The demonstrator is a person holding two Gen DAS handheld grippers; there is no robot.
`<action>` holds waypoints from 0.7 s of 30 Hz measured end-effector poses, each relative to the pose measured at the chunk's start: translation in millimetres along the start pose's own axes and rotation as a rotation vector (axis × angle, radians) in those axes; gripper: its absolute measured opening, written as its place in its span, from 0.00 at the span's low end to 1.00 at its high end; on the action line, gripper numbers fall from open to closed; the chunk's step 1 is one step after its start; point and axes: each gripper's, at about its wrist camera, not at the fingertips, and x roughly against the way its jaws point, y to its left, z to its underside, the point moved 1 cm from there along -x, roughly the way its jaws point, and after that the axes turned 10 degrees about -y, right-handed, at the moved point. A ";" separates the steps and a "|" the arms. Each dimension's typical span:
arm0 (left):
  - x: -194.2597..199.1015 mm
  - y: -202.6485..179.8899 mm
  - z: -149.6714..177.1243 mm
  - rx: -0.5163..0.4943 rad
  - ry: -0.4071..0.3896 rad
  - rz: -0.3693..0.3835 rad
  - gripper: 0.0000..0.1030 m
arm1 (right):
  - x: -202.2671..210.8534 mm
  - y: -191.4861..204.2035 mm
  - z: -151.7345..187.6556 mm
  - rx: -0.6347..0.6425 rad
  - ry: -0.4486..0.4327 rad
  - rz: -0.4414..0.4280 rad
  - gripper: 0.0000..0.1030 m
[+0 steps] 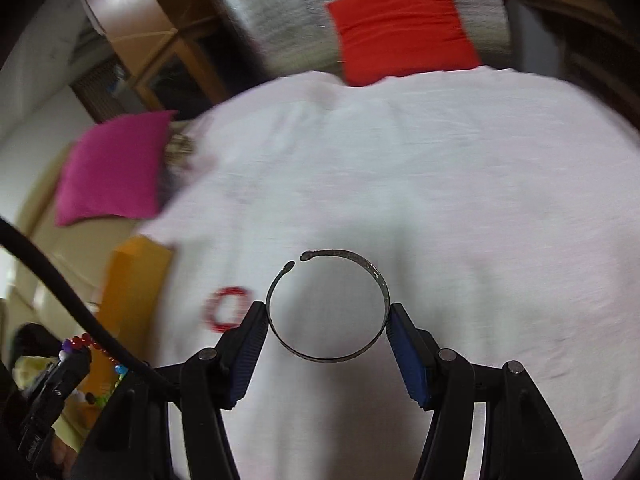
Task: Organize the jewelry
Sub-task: 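Carry the bangle and multicolour bracelet into the orange box, opening both tools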
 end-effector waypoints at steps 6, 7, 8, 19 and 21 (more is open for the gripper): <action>76.5 90.3 -9.3 0.041 -0.006 -0.190 0.09 | -18.6 122.9 -3.1 0.086 0.018 -0.243 0.62; 84.5 100.0 -6.1 0.050 -0.003 -0.216 0.09 | -23.6 141.3 -3.0 0.110 0.032 -0.259 0.62; 92.4 115.2 -0.9 0.067 0.006 -0.248 0.09 | -33.0 170.5 -3.7 0.152 0.053 -0.277 0.62; 56.8 189.5 51.7 0.211 0.147 -0.283 0.09 | -179.1 363.1 25.5 0.422 0.301 -0.250 0.62; 43.6 198.8 59.6 0.234 0.176 -0.274 0.09 | -198.1 367.4 30.1 0.443 0.337 -0.222 0.62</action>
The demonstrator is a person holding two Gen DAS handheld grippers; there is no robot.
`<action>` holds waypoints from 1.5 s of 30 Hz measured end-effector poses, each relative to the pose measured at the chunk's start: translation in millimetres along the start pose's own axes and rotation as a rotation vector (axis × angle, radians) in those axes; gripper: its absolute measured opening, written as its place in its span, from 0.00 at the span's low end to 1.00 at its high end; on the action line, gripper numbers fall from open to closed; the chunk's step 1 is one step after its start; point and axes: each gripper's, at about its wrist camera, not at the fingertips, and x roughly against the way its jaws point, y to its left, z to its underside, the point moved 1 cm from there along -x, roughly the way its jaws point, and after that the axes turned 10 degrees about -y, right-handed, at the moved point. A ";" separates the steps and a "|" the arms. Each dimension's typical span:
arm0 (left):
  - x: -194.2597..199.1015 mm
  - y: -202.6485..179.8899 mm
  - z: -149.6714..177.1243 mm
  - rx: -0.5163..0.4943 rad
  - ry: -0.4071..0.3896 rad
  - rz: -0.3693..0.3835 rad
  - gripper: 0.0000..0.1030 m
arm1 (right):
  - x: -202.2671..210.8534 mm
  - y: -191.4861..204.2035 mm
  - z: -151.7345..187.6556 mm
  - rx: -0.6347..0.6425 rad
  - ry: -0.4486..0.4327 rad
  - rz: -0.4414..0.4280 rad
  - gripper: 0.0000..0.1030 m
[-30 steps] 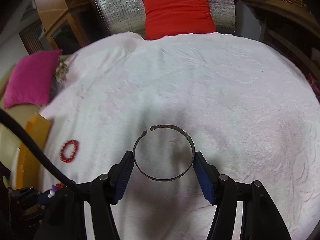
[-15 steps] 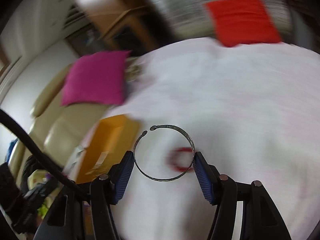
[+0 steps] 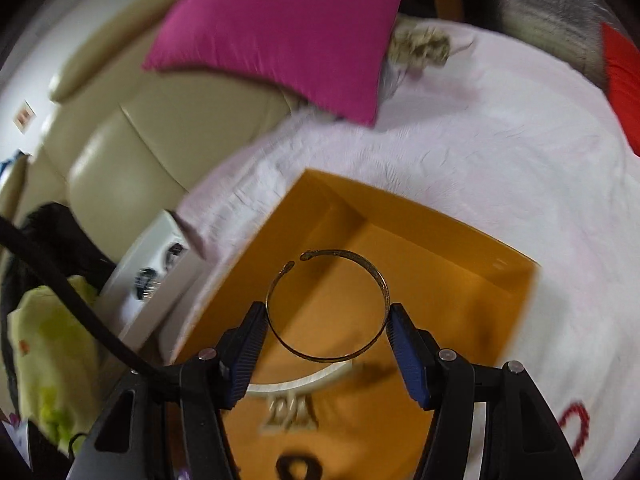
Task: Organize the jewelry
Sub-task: 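Carry the bangle and multicolour bracelet into the orange box, opening both tools, then move the open left tool over the red bead bracelet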
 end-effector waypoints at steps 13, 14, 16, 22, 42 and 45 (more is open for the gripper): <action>-23.7 29.6 9.9 0.033 0.089 -0.085 0.26 | -63.1 -8.9 -1.7 -0.030 0.132 0.019 0.66; -18.9 28.3 8.2 0.034 0.075 -0.086 0.39 | -56.9 -10.7 -2.1 -0.042 0.118 0.008 0.66; -7.9 25.8 3.9 0.031 0.036 -0.092 0.49 | -32.0 -17.2 -2.6 -0.067 0.072 -0.023 0.66; 29.3 1.2 -11.8 0.009 -0.064 -0.086 0.49 | 88.5 -64.2 13.5 -0.097 -0.120 -0.009 0.66; 18.6 -190.9 4.6 -0.267 -0.081 0.099 0.56 | 393.5 -262.2 239.3 -0.407 -0.355 0.337 0.67; 5.1 -212.1 12.9 -0.300 -0.062 0.101 0.57 | 397.4 -272.8 260.8 -0.387 -0.350 0.424 0.68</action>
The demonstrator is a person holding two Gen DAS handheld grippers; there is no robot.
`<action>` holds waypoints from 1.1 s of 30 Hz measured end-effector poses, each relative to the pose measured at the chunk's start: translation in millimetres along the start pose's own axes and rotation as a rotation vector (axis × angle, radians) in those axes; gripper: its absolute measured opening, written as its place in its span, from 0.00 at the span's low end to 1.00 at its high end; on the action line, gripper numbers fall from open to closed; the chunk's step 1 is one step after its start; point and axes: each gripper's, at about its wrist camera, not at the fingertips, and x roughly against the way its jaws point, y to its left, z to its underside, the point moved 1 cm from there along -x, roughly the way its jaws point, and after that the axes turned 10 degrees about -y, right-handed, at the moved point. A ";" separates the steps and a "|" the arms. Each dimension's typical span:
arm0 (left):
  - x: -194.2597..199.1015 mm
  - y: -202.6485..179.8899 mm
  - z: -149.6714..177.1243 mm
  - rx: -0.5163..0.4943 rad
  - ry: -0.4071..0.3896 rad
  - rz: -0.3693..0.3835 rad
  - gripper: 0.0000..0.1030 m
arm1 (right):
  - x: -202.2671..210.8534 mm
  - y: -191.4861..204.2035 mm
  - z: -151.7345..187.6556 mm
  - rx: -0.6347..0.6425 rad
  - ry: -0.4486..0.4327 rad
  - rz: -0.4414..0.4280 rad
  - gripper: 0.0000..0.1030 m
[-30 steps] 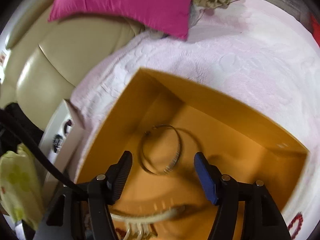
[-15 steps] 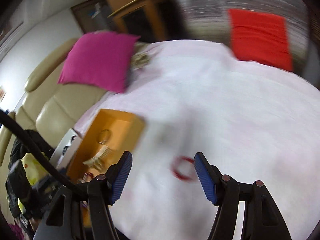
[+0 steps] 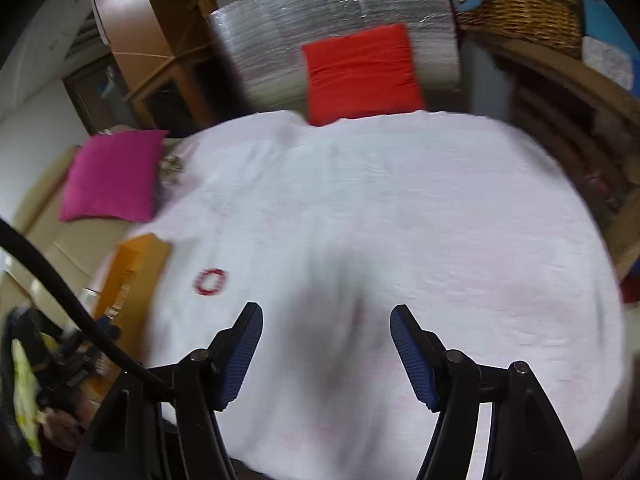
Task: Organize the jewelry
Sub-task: 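Move the open left tool over the red bead bracelet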
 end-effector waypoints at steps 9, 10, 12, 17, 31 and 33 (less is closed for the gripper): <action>-30.7 -25.5 10.1 -0.041 0.076 -0.039 0.58 | 19.3 -7.9 42.5 0.123 -0.077 0.041 0.68; -31.2 -28.6 12.5 -0.047 0.088 -0.041 0.58 | 24.4 -6.7 46.3 0.127 -0.084 0.037 0.68; -29.8 -35.7 15.8 -0.053 0.097 -0.036 0.58 | 32.0 -3.4 48.5 0.126 -0.093 0.023 0.68; -12.8 -56.4 17.8 -0.088 0.084 -0.012 0.58 | 52.8 10.4 41.3 0.132 -0.130 -0.008 0.68; -35.3 -37.5 20.4 -0.040 0.099 -0.043 0.64 | 22.4 17.4 35.6 0.128 -0.097 -0.024 0.71; -45.8 -33.8 20.2 -0.026 0.102 -0.048 0.64 | 14.8 13.8 38.9 0.125 -0.085 -0.015 0.71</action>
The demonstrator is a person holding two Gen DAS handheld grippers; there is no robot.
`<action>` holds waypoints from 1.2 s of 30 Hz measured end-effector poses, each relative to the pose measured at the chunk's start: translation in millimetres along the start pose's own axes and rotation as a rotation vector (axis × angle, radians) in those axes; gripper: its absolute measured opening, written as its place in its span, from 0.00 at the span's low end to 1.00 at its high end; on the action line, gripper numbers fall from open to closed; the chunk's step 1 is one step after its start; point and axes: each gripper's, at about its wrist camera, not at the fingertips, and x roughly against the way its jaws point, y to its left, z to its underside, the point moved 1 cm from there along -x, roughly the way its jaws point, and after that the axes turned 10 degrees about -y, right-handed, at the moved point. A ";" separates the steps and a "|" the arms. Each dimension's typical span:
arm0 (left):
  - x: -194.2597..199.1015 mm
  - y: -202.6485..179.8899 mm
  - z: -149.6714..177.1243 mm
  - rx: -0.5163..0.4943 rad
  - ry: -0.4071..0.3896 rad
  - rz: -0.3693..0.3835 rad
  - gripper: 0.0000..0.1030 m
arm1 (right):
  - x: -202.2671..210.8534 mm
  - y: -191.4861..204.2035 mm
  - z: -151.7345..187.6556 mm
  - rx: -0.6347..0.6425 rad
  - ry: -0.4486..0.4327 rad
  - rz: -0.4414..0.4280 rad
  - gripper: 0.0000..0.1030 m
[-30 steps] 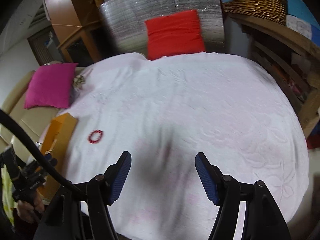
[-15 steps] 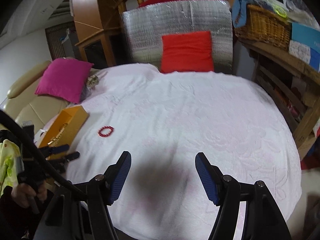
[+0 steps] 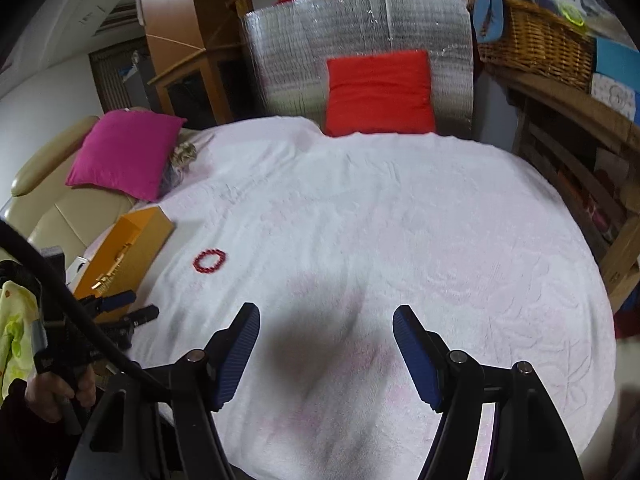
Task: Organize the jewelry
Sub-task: 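Move the open left tool over the red bead bracelet, then grasp the red bead bracelet with the left tool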
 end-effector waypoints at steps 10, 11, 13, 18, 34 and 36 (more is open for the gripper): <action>-46.6 27.1 -26.2 0.077 -0.024 -0.038 0.64 | -37.6 -18.4 10.4 -0.091 0.031 -0.007 0.71; -52.2 30.7 -29.0 0.087 -0.022 -0.035 0.64 | -40.9 -18.9 10.9 -0.095 0.035 -0.009 0.71; -60.8 35.3 -32.9 0.100 -0.019 -0.042 0.64 | -48.3 -20.0 12.7 -0.099 0.043 -0.008 0.71; -84.4 31.5 -37.2 0.110 0.009 -0.034 0.65 | -66.1 -30.6 24.1 -0.135 0.058 0.005 0.71; -131.0 14.0 -37.2 0.109 0.077 -0.029 0.62 | -84.8 -46.4 36.3 -0.229 0.052 -0.021 0.71; -130.4 12.6 -36.7 0.091 0.070 -0.033 0.35 | -87.8 -40.0 36.6 -0.219 0.052 -0.022 0.71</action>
